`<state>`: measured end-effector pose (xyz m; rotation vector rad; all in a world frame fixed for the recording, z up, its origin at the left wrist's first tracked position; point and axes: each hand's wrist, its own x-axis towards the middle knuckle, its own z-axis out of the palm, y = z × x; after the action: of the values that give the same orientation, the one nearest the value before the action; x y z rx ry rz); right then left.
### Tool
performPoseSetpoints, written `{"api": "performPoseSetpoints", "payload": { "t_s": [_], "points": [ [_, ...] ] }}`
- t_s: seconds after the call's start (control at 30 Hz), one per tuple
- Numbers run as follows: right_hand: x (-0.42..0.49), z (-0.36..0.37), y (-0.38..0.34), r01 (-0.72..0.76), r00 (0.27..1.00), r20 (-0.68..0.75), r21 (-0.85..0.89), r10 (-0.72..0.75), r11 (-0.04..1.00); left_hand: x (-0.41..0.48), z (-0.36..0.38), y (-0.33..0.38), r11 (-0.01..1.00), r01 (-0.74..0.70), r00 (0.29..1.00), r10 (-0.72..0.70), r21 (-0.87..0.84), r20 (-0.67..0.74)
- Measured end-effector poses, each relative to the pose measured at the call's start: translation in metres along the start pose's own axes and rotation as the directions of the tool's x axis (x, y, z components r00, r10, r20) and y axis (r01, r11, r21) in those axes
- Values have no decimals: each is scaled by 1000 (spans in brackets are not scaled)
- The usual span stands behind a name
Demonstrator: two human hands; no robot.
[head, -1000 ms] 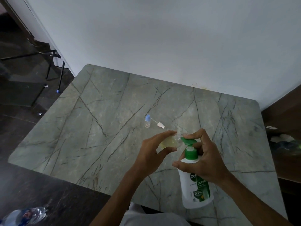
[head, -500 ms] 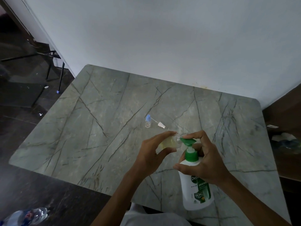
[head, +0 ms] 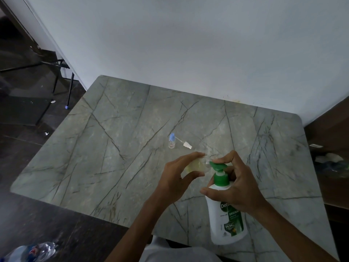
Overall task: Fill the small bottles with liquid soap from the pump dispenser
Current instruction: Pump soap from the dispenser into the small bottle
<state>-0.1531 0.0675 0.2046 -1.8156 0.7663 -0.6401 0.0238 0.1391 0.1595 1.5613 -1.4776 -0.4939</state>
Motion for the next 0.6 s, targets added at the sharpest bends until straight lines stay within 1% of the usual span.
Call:
{"api": "performPoseSetpoints", "payload": {
  "t_s": [0.17,0.23,0.4,0.6],
  "points": [
    [3,-1,0,-23,999,22,1,23,1000,-2,-1,-3,1000,-6,1000,6,13,8],
    [3,-2,0,-37,998,47,4,36,999,-2,-1,-3,1000,13,1000,-13,20,1],
    [1,-2,2,-7,996,85,-6,7,1000,-2,-2,-1,1000,25,1000,-25,13,-4],
    [3,-2,3,24,998,67,-33,-22,999,-2,-4,0,999,43,999,-43,-4,-4]
  ]
}}
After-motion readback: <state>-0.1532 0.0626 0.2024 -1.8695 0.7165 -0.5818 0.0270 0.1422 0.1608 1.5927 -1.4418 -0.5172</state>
